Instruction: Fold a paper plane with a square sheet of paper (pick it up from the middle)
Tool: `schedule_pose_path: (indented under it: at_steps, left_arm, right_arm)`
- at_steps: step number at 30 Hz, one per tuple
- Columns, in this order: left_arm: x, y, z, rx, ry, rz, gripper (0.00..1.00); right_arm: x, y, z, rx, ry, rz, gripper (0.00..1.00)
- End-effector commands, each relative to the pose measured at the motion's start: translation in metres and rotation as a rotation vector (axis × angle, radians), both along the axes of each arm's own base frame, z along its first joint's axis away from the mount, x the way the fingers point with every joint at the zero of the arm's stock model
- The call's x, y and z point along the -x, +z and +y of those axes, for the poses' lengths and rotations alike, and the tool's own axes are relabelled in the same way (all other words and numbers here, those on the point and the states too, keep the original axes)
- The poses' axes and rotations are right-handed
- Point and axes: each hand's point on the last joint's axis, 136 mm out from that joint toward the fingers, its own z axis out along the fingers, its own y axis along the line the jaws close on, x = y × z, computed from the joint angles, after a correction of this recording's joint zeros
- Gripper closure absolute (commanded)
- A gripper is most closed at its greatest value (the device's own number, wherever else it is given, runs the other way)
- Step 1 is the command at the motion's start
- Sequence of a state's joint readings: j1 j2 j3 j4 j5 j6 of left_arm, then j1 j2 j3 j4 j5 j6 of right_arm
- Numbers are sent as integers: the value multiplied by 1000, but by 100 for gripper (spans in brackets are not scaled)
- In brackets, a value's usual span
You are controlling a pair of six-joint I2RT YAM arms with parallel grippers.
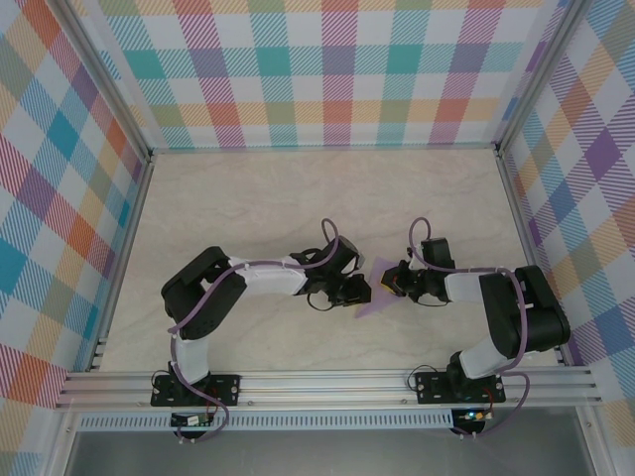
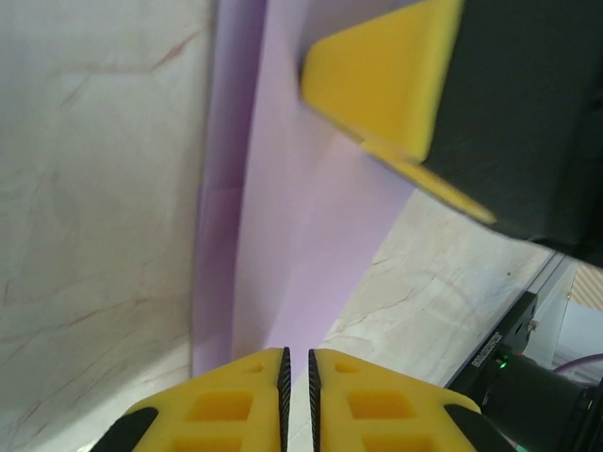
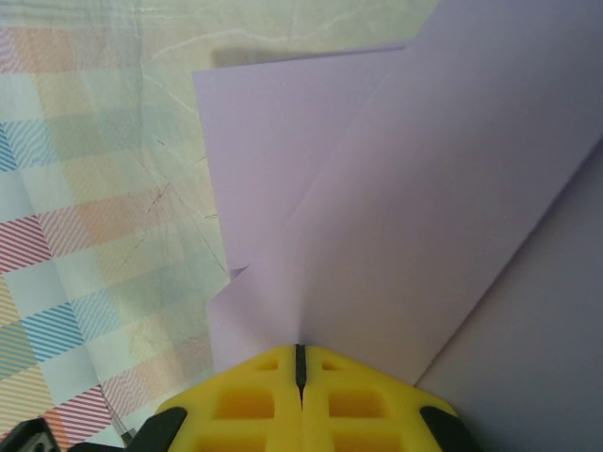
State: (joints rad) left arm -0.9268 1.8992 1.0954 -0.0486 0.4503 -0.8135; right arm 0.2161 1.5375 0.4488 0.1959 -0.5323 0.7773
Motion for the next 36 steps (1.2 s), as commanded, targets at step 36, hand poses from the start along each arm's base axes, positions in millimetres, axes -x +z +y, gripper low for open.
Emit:
schedule_pose_path:
  at_steps: [36]
  left_arm:
    - [59, -47, 32, -151, -24, 196, 87]
  right_arm:
    - [31, -43, -20, 140, -23, 180, 100]
